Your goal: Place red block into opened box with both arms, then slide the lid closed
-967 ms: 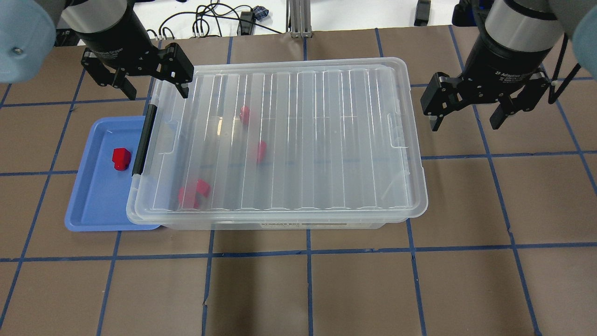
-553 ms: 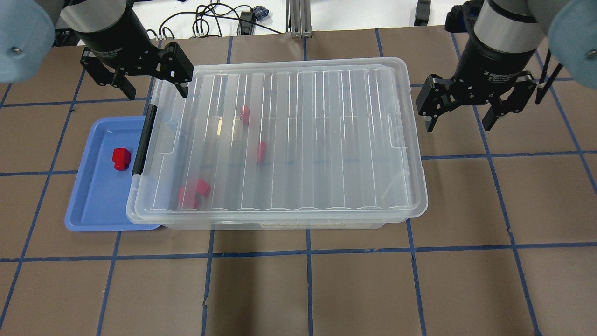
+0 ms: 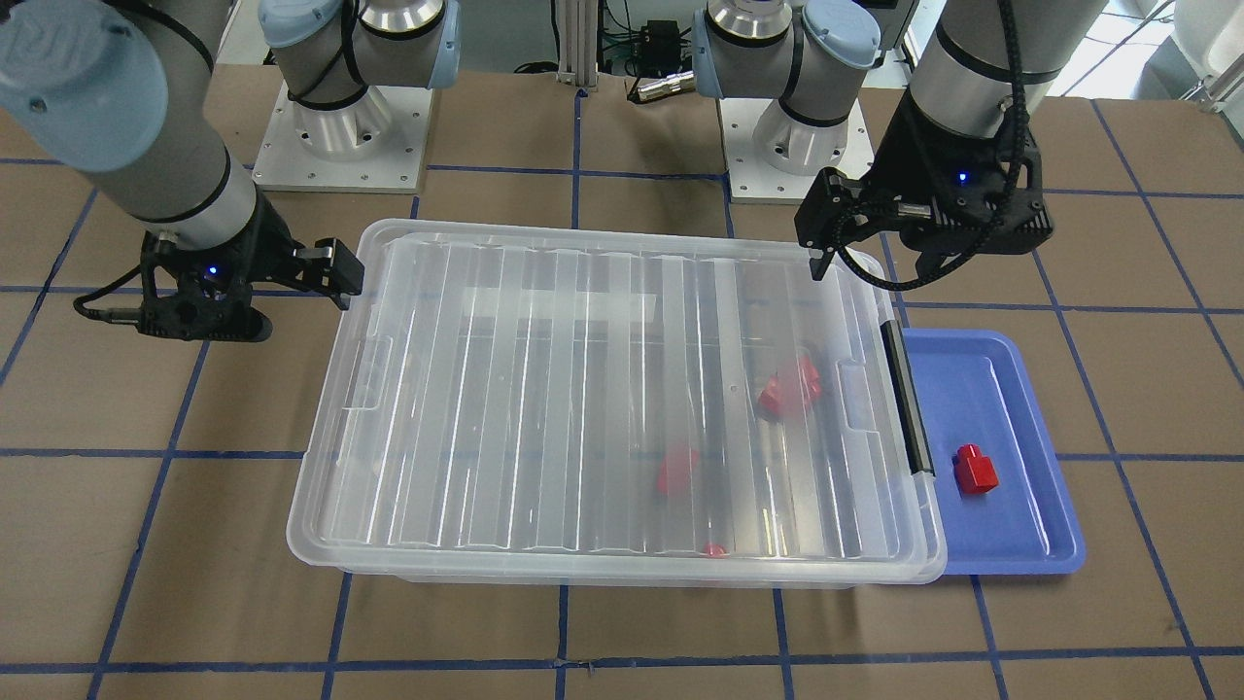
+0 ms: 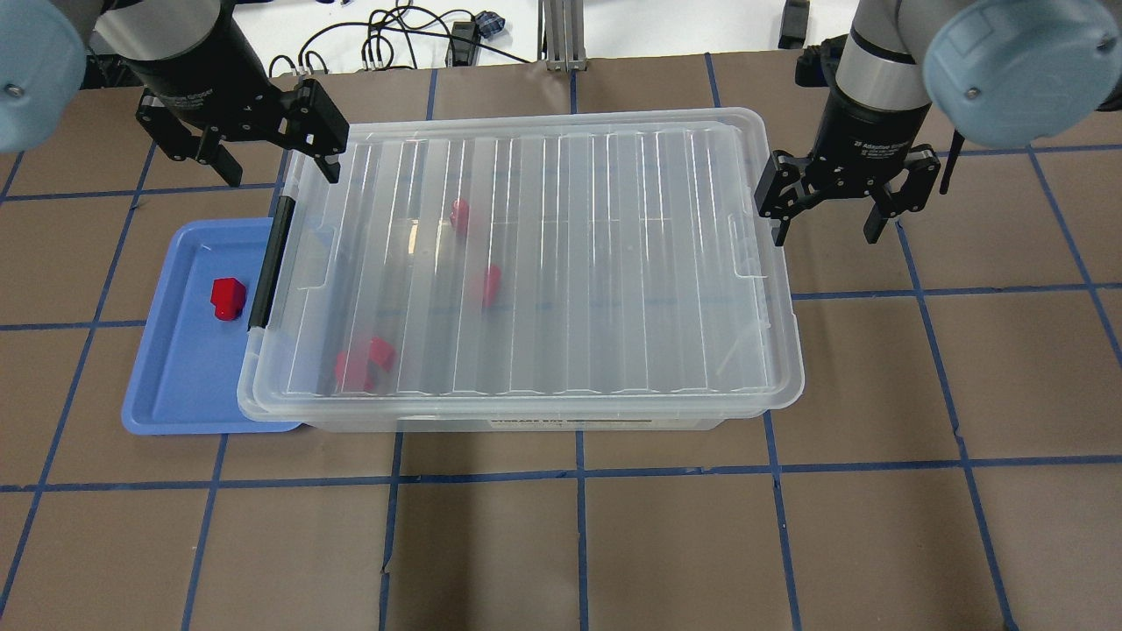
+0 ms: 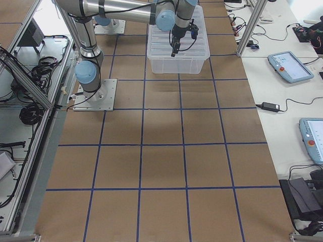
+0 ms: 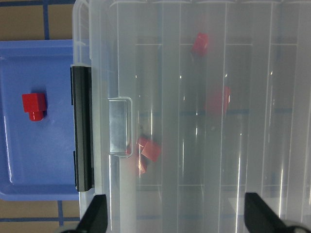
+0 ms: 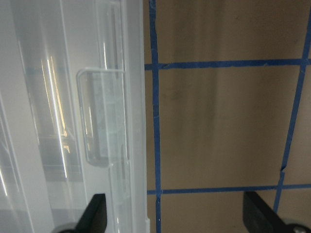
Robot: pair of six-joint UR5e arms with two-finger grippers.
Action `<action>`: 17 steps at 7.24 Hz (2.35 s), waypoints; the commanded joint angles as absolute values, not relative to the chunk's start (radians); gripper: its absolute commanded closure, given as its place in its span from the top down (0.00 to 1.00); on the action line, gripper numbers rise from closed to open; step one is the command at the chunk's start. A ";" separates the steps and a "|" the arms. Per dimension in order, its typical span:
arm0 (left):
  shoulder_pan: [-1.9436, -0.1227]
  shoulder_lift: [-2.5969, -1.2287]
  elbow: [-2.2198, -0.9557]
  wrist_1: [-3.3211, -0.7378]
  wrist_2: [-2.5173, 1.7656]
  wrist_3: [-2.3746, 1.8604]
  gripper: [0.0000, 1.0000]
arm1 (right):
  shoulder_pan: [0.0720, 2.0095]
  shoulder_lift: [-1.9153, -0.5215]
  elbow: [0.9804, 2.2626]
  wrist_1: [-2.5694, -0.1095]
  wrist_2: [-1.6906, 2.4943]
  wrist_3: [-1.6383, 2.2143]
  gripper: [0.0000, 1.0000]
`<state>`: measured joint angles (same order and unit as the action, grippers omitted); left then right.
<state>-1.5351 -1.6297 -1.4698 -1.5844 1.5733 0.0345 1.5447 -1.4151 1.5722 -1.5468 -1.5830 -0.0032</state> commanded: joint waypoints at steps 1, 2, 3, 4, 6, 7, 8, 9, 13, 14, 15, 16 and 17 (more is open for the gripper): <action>-1.449 -1.652 -1.477 -1.585 1.566 0.139 1.00 | 1.546 -1.375 1.572 -1.650 -1.586 0.008 1.00; -1.383 -1.664 -1.480 -1.585 1.562 0.275 1.00 | 1.546 -1.367 1.574 -1.649 -1.588 0.005 1.00; -1.318 -1.686 -1.482 -1.577 1.562 0.381 1.00 | 1.546 -1.352 1.574 -1.652 -1.589 0.005 1.00; -1.260 -1.713 -1.502 -1.566 1.562 0.452 1.00 | 1.546 -1.318 1.572 -1.654 -1.576 0.006 1.00; -1.120 -1.794 -1.609 -1.331 1.488 0.640 1.00 | 1.546 -1.286 1.571 -1.683 -1.574 0.006 1.00; -1.100 -1.828 -1.649 -1.259 1.489 0.672 1.00 | 1.543 -1.285 1.568 -1.683 -1.583 0.005 1.00; -1.100 -1.856 -1.684 -1.203 1.488 0.660 1.00 | 1.542 -1.285 1.565 -1.683 -1.588 0.002 1.00; -1.100 -1.896 -1.725 -1.121 1.489 0.634 1.00 | 1.540 -1.284 1.565 -1.684 -1.591 -0.006 1.00; -1.098 -1.996 -1.785 -1.008 1.502 0.589 1.00 | 1.464 -1.285 1.571 -1.681 -1.591 -0.025 1.00; -1.098 -2.018 -1.778 -0.994 1.503 0.583 1.00 | 1.457 -1.285 1.562 -1.684 -1.604 -0.031 1.00; -1.098 -2.034 -1.775 -0.961 1.503 0.553 1.00 | 1.454 -1.285 1.562 -1.698 -1.632 -0.079 1.00; -1.100 -2.042 -1.775 -0.953 1.508 0.551 0.72 | 1.441 -1.285 1.562 -1.706 -1.638 -0.106 1.00; -1.100 -2.051 -1.772 -0.953 1.506 0.549 0.39 | 1.413 -1.285 1.562 -1.704 -1.638 -0.123 1.00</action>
<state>-1.0991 -2.0381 -1.7747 -0.9602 1.5058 0.5550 1.4398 -1.2854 1.5622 -1.7008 -1.6321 -0.0941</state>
